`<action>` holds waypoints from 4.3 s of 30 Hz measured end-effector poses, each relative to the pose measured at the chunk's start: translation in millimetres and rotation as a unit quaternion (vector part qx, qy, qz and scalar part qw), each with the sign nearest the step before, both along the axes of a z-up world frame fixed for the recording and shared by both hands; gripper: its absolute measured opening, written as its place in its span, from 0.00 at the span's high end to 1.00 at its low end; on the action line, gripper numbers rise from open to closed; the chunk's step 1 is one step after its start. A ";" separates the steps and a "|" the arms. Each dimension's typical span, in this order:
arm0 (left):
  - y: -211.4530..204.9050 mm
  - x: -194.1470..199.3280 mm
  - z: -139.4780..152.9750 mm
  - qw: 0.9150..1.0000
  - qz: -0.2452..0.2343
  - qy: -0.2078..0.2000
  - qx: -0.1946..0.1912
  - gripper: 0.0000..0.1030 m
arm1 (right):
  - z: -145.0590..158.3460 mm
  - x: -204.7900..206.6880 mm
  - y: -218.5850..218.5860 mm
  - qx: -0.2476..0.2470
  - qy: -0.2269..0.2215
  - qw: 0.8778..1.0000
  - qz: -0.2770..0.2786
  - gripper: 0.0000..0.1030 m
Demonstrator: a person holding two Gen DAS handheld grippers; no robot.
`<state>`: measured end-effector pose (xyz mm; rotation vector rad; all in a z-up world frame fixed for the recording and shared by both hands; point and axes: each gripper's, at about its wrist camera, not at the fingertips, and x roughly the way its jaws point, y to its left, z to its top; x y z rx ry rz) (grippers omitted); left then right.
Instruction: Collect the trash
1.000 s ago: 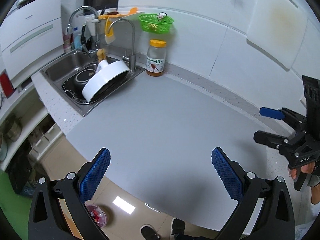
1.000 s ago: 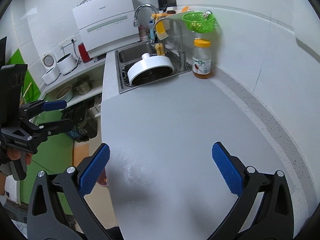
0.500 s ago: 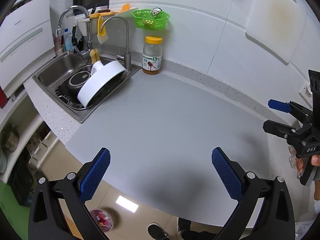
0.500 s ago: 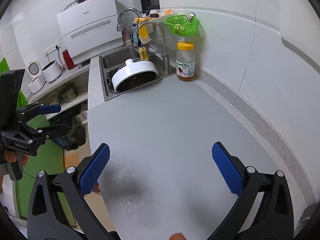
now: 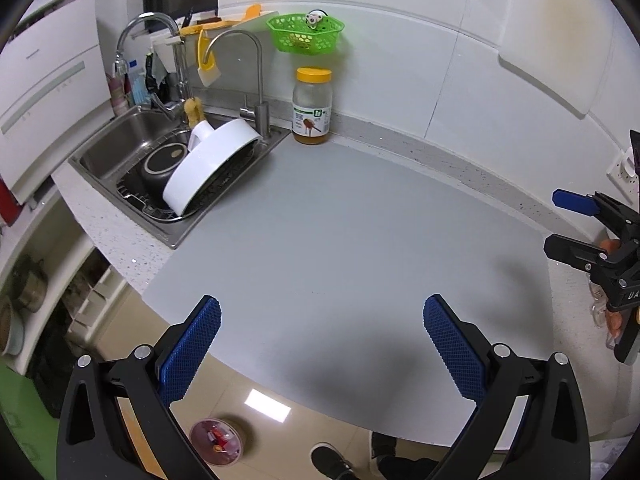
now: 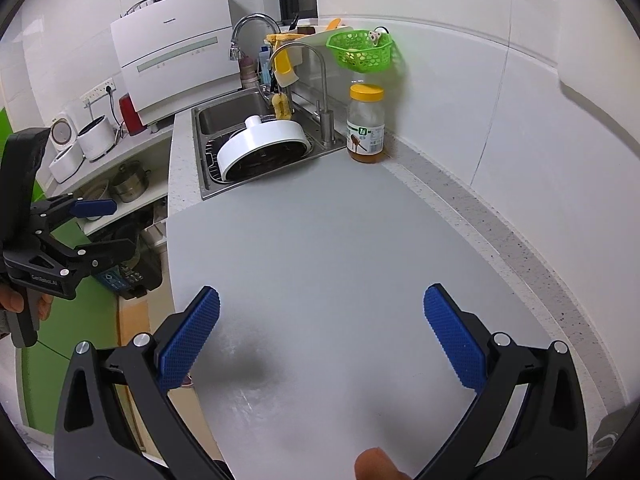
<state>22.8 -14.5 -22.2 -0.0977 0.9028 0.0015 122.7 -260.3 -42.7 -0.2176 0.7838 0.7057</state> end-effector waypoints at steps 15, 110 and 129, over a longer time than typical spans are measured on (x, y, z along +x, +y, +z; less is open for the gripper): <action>2.2 1.0 -2.9 1.000 -0.001 0.005 -0.004 0.06 | 1.0 2.8 1.8 -0.003 -0.002 1.000 0.003 0.03; -4.7 8.1 5.0 1.000 -0.009 -0.017 -0.002 0.06 | 1.5 10.2 1.5 -0.009 -0.005 1.000 0.010 0.03; -5.9 7.1 4.5 1.000 -0.010 -0.016 -0.002 0.06 | 1.7 10.9 1.4 -0.009 -0.006 1.000 0.011 0.03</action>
